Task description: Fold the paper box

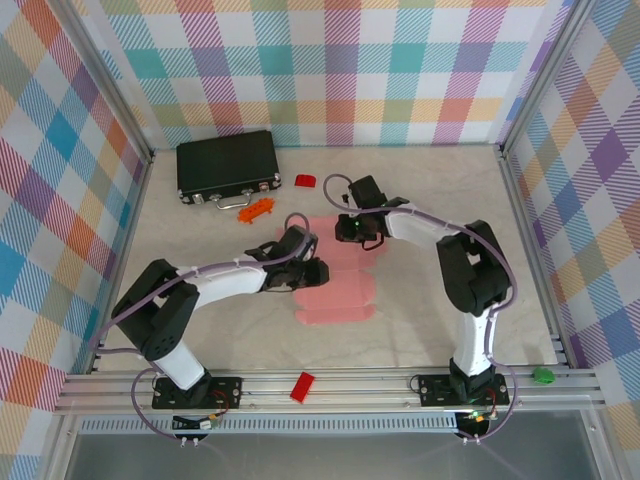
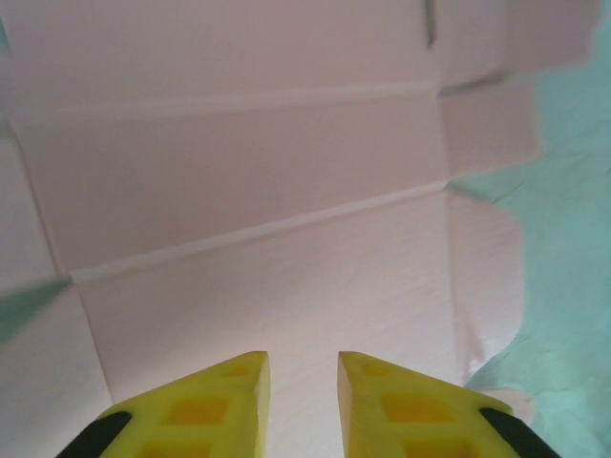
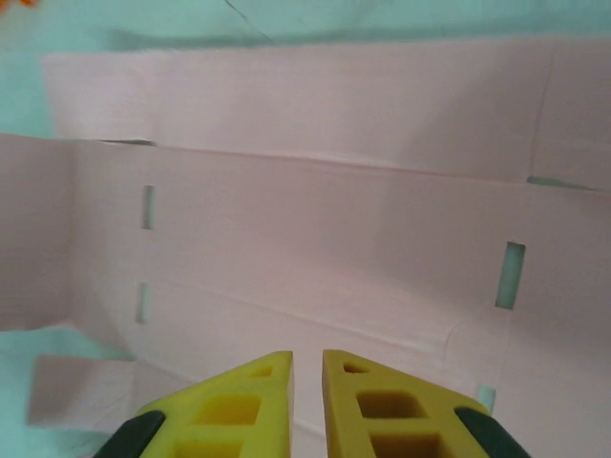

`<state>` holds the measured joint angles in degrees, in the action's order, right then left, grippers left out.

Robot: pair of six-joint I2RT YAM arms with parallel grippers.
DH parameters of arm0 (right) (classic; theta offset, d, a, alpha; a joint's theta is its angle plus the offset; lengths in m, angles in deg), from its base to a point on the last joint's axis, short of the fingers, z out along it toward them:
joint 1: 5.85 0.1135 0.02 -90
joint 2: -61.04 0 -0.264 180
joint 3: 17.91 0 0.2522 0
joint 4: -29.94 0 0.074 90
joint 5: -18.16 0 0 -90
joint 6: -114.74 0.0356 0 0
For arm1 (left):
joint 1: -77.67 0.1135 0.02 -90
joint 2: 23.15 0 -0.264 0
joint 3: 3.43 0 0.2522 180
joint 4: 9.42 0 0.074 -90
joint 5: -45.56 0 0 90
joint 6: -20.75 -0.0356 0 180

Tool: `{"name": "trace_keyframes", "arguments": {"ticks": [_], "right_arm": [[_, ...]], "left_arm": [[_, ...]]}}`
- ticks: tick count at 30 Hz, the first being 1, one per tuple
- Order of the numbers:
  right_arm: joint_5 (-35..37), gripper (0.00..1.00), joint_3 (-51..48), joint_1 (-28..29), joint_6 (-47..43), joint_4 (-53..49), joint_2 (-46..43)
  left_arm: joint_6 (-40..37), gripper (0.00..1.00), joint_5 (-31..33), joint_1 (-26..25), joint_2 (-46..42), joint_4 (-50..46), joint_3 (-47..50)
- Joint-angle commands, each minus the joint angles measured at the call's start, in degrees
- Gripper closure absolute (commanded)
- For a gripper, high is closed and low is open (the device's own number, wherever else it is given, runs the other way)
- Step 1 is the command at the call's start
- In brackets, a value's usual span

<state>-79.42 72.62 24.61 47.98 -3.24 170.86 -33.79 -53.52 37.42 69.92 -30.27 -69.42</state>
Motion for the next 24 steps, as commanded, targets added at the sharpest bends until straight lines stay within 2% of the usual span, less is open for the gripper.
{"name": "trace_keyframes", "arguments": {"ticks": [1, 3, 7, 9, 12, 21, 24], "right_arm": [[-1.50, 0.82, -2.01, 0.30, -0.18, -0.53, -2.52], [-3.33, 0.80, -2.39, 0.30, -0.15, -0.19, -2.12], [-5.58, 0.79, -4.31, 0.82, 1.08, 2.42, -1.90], [-5.59, 0.80, -4.85, 1.25, 1.51, 2.77, -1.60], [-5.54, 0.81, -5.52, 1.67, 2.65, 3.05, -0.62], [-3.24, 0.83, -7.77, 2.68, 4.67, 3.74, 1.71], [-3.25, 0.84, -7.82, 2.93, 5.04, 3.78, 2.45]], "left_arm": [[-4.00, 0.69, 3.23, 3.52, -3.03, -5.26, -3.96], [-5.65, 0.64, 4.91, 5.84, -3.00, -6.86, -5.72], [-8.76, 0.61, 6.49, 11.92, -0.90, -8.37, -9.84], [-10.21, 0.58, 5.28, 14.66, 0.88, -7.52, -11.76], [-12.48, 0.57, 2.50, 17.91, 5.13, -7.06, -15.69], [-17.21, 0.47, 3.00, 20.80, 16.23, -13.82, -26.56], [-18.47, 0.46, -0.21, 21.02, 19.02, -14.16, -28.74]]}}
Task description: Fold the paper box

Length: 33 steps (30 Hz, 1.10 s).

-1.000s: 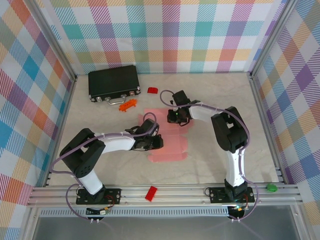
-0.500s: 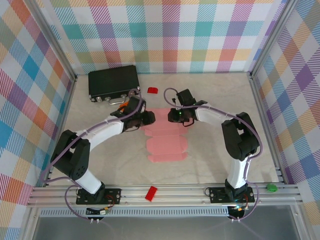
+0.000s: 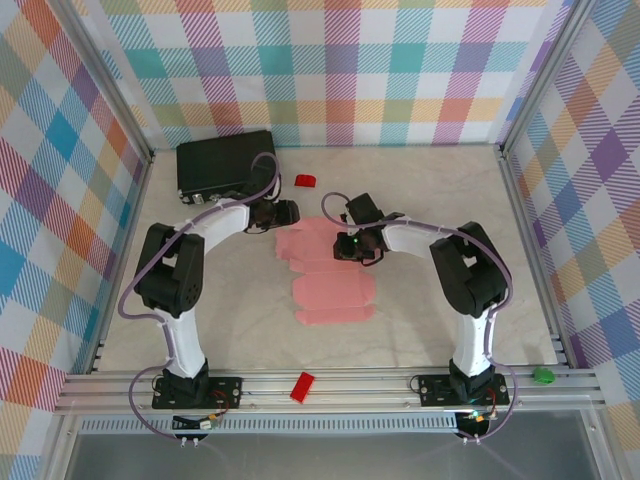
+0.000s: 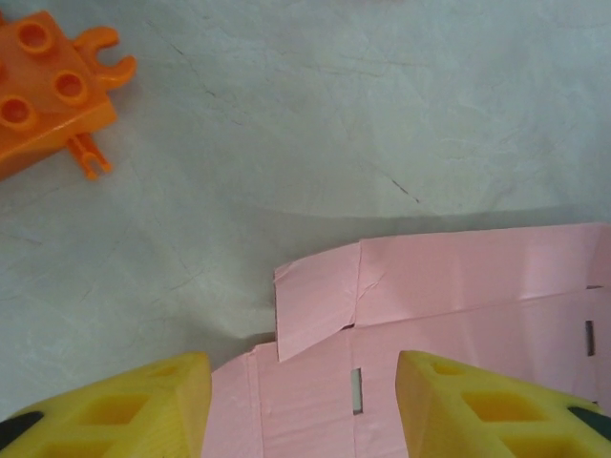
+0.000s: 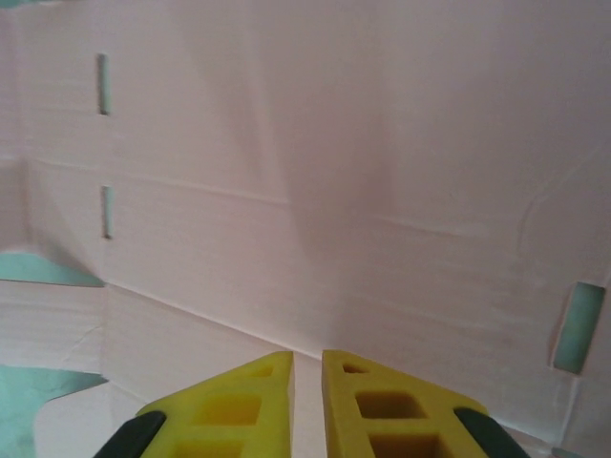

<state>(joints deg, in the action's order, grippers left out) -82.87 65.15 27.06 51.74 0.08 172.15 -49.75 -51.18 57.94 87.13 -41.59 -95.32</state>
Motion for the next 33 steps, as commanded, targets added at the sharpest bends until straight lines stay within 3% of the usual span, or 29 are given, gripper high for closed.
{"name": "trace_keyframes", "arguments": {"ticks": [1, 14, 20, 33], "right_arm": [[0.30, 0.84, -0.39, 0.57, 1.41, 0.50, 1.38], [1.16, 0.91, -0.99, 1.16, 3.05, 1.14, 2.29], [1.42, 0.91, -1.03, 1.28, 3.82, 1.25, 2.58], [1.01, 0.92, -1.06, 1.47, 3.80, 1.62, 3.32]], "left_arm": [[-2.96, 0.46, -3.47, 0.55, 2.76, -3.30, -3.69], [-3.85, 0.54, -3.22, 0.57, 9.34, -9.30, -10.96], [-3.86, 0.59, -7.06, 0.57, 8.03, -9.19, -10.78], [-3.88, 0.59, -15.55, -0.73, 10.84, -6.29, -11.87]]}}
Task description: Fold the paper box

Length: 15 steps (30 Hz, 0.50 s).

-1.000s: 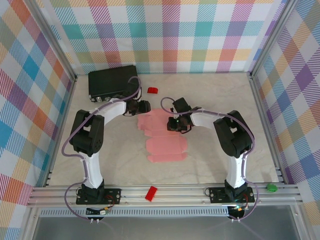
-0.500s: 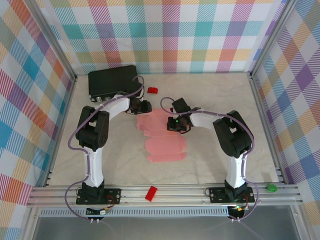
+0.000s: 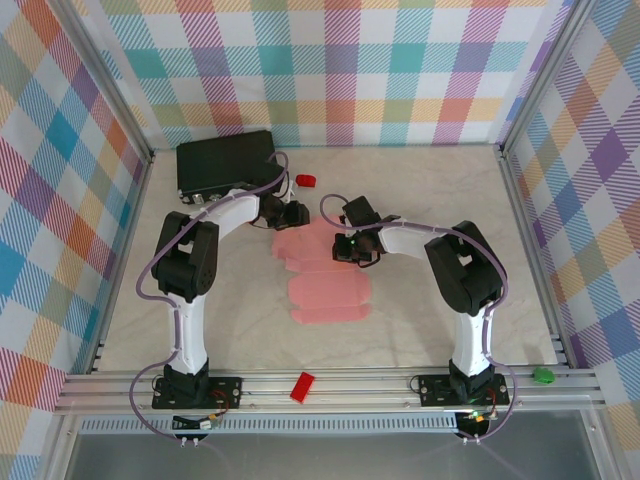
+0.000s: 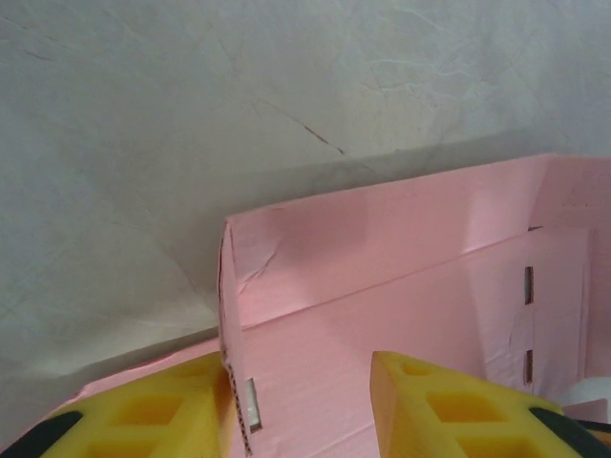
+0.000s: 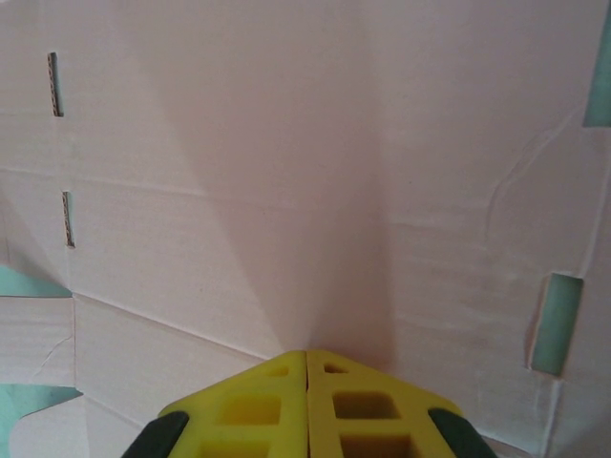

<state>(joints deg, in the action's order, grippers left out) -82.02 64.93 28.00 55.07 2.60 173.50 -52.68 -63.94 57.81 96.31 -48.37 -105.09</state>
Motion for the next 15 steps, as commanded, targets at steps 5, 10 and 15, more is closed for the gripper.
{"name": "trace_keyframes", "arguments": {"ticks": [5, 10, 15], "right_arm": [[-0.02, 0.92, -0.96, 0.56, 0.33, -0.87, 2.31], [-0.37, 0.92, -0.82, 0.61, 0.26, -1.04, 2.76], [0.27, 0.92, -0.87, 0.61, 0.26, -1.32, 2.76]], "left_arm": [[-0.51, 0.60, -3.99, -1.04, 4.12, 0.64, -4.13], [-0.53, 0.61, -4.38, -1.13, 5.74, -0.04, -5.61], [-0.85, 0.62, -3.05, -1.14, 5.06, -0.50, -5.54]]}}
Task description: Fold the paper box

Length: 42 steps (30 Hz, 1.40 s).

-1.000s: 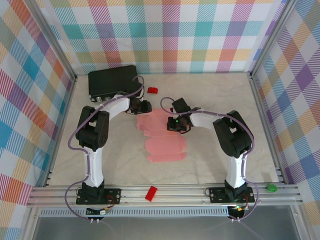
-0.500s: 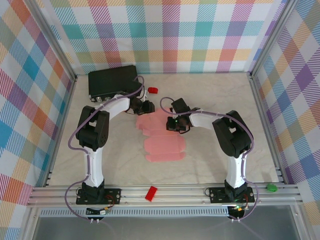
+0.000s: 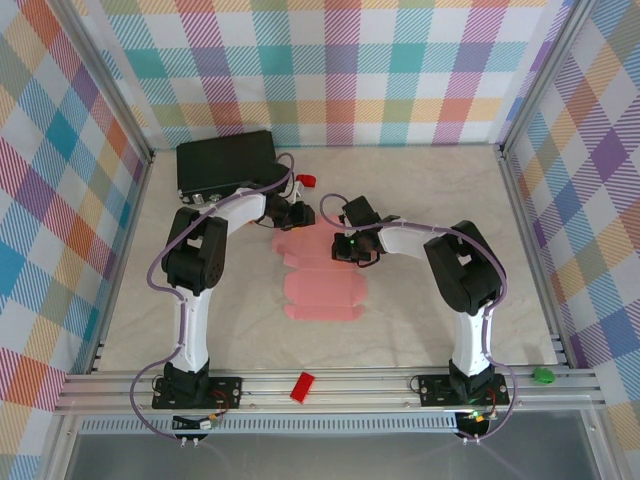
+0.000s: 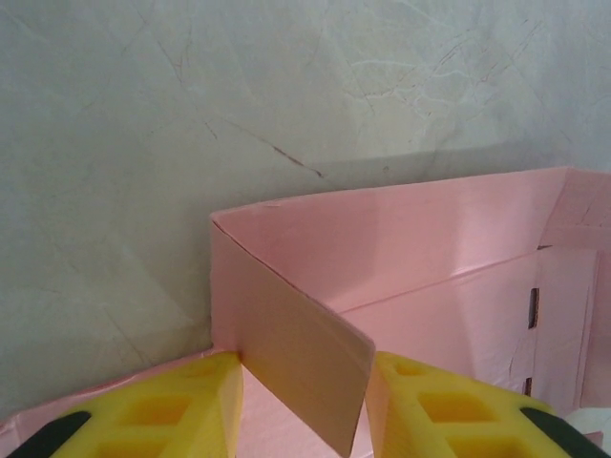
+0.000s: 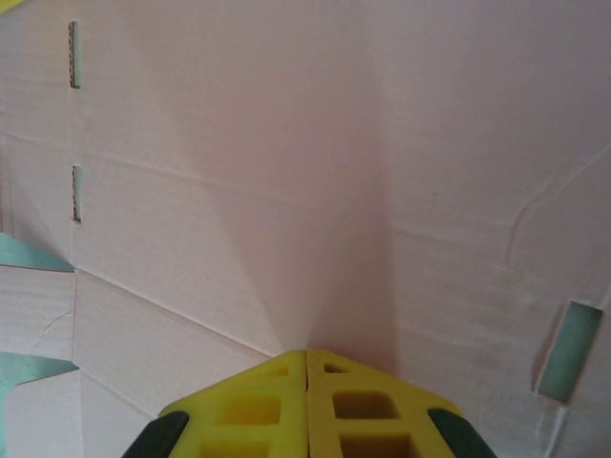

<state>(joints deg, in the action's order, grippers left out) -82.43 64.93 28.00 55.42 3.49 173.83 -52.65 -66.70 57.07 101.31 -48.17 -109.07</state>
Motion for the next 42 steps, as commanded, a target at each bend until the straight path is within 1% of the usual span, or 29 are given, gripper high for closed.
{"name": "trace_keyframes", "arguments": {"ticks": [1, 6, 10, 13, 16, 18, 22, 24, 25, 28, 30, 32, 33, 37, 42], "right_arm": [[0.96, 0.92, -0.83, 0.59, -0.09, -2.32, 2.35], [2.41, 0.92, -1.25, 0.55, -0.09, -2.52, 0.76], [3.20, 0.93, -1.92, 0.57, -0.04, -2.26, -1.53], [3.38, 0.93, -1.92, 0.60, 0.20, -2.53, -1.83], [3.20, 0.93, -2.40, 0.57, 0.17, -2.39, -1.74], [3.29, 0.93, -2.71, 0.59, 0.35, -2.23, -2.19], [3.93, 0.92, -3.16, 0.56, 0.24, -1.89, -5.00], [4.89, 0.91, -2.86, 0.37, 0.19, -2.01, -6.40], [5.05, 0.91, -2.51, 0.05, 0.17, -2.29, -7.06], [4.62, 0.88, -0.94, -1.41, -0.24, -3.18, -7.94], [4.66, 0.87, 0.59, -2.46, -1.24, -4.14, -7.89], [5.00, 0.85, 2.84, -3.69, -2.33, -5.97, -7.19], [5.41, 0.83, 3.82, -4.25, -2.71, -6.78, -6.86], [6.94, 0.79, 7.66, -7.07, -4.12, -9.47, -4.80], [10.90, 0.73, 12.44, -9.52, -5.75, -13.19, -2.18]], "left_arm": [[-0.96, 0.62, 0.39, -0.41, -0.50, -0.84, -1.55], [-2.34, 0.60, 3.12, -0.41, -3.79, -2.33, -1.46], [-3.67, 0.58, 7.14, -0.41, -8.15, -4.62, -0.20], [-4.29, 0.56, 10.70, -0.52, -12.67, -5.90, 2.88], [-4.48, 0.53, 13.16, -0.49, -17.96, -5.33, 8.15], [-4.26, 0.52, 13.77, -0.49, -20.87, -5.42, 11.20], [-2.28, 0.54, 11.27, -1.89, -26.31, -3.37, 17.83], [-1.22, 0.58, 10.45, -3.58, -28.04, -1.70, 20.47], [-0.33, 0.61, 10.22, -4.64, -28.61, -0.71, 21.65], [2.90, 0.77, 9.47, -6.91, -28.63, 3.29, 24.49], [5.09, 0.90, 9.11, -8.13, -27.69, 6.51, 26.37], [6.70, 1.00, 8.73, -9.20, -25.95, 8.55, 27.10], [7.33, 1.00, 8.53, -9.57, -25.07, 10.78, 27.06], [9.87, 1.00, 7.71, -10.97, -21.30, 14.20, 27.08], [12.90, 1.00, 9.28, -11.74, -19.20, 17.61, 29.18]]}}
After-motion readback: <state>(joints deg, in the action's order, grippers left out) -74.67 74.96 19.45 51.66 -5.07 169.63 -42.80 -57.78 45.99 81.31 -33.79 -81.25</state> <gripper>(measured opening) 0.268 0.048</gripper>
